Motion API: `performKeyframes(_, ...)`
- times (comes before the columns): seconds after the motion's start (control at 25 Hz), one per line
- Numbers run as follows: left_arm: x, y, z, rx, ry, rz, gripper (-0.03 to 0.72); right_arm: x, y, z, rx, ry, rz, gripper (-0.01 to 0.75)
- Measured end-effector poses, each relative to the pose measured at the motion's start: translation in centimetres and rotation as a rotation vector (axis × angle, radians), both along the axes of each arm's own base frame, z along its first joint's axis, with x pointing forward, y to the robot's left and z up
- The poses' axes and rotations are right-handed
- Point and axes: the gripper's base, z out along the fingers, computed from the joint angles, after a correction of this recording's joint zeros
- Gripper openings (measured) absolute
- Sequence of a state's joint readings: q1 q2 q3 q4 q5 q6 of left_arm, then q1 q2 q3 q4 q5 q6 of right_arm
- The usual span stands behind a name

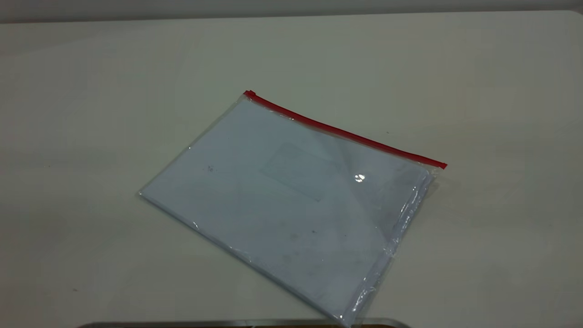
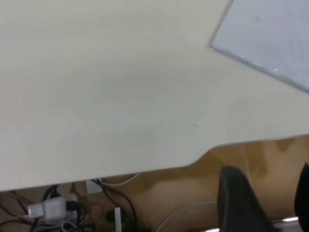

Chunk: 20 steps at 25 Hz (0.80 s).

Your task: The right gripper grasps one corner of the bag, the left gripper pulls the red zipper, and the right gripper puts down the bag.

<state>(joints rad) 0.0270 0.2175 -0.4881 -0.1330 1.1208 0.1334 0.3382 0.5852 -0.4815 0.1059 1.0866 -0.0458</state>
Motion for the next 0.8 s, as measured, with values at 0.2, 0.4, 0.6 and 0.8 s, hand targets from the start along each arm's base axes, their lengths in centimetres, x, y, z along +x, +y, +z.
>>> performKeyframes(0.2, -0.1, 0.0, 0.0, -0.001, -0.002, 0.000, 0.357, -2.5, -1.9, 1.4, 0.051, -0.213, -0.189, 0.448)
performKeyframes(0.4, -0.7, 0.0, 0.1, 0.001, -0.051, 0.000, 0.357, -5.9, -2.6, 2.0, 0.067, -0.439, -0.341, 0.448)
performKeyframes(0.6, -2.9, -0.1, 0.0, 0.005, -0.199, -0.001, 0.357, -7.8, -2.5, 1.9, 0.078, -0.563, -0.366, 0.448)
performKeyframes(0.8, -3.4, -0.1, -0.1, 0.007, -0.209, -0.004, 0.357, -7.9, -2.5, 1.9, 0.078, -0.561, -0.366, 0.448)
